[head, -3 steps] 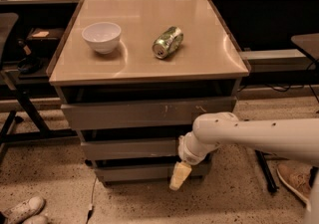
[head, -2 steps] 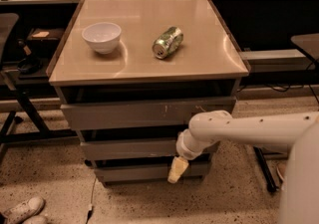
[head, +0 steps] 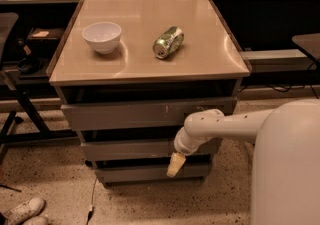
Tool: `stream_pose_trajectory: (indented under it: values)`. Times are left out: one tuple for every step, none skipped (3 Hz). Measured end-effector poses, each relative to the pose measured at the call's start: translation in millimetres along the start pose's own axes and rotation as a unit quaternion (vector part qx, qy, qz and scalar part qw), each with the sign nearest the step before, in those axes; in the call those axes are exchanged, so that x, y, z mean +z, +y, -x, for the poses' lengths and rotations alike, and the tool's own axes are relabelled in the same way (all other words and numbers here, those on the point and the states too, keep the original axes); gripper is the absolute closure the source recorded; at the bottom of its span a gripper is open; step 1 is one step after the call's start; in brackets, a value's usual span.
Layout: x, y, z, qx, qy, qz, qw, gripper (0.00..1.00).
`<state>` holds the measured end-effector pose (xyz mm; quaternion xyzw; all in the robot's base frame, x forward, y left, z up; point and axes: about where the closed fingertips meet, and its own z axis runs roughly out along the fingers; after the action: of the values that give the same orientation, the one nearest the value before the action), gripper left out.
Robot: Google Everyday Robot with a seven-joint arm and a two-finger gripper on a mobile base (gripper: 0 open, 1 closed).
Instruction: Open middle drawer
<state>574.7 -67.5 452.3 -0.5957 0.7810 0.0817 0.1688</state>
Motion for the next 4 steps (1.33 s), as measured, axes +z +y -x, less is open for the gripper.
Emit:
stream_pose_trajectory:
  values:
    - [27.9, -5.8, -4.0, 0.002, 0.004, 0.004, 1.0, 0.0]
    - [56.9, -4.3, -9.5, 0.005, 0.012, 0.012, 0.9999, 0.0]
    - [59.5, 2.1, -8.8, 0.0, 0.016, 0.022, 0.9996, 0.0]
    - [52.5, 15.2, -11.5, 0.0, 0.016, 0.037, 0.9992, 0.0]
